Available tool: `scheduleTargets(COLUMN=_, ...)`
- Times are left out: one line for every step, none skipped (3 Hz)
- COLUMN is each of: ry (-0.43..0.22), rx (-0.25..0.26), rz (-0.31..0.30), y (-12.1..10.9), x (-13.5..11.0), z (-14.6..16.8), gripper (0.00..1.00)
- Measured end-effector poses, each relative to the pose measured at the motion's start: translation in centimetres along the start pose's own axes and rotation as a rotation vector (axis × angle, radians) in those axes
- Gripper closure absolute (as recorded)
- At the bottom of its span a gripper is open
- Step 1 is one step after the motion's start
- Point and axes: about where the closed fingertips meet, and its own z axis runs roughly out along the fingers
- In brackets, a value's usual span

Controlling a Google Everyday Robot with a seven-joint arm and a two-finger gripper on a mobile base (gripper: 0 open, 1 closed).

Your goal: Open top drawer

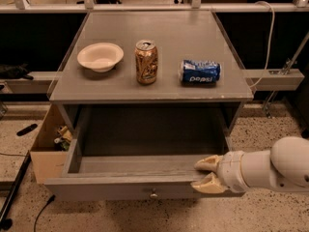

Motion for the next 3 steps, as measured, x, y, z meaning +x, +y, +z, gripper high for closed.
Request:
scheduleTargets(ry=0.000, rx=0.000, rz=0.000, y=0.00, x=0.00, z=0.00, gripper=0.50)
scheduleTargets(ry=0.000, rx=0.000, rz=0.000, y=0.00, x=0.00, z=0.00, gripper=0.27)
scheduleTargets(ry=0.000, rx=0.000, rz=0.000, y=0.00, x=0.00, z=0.00, gripper=0.04)
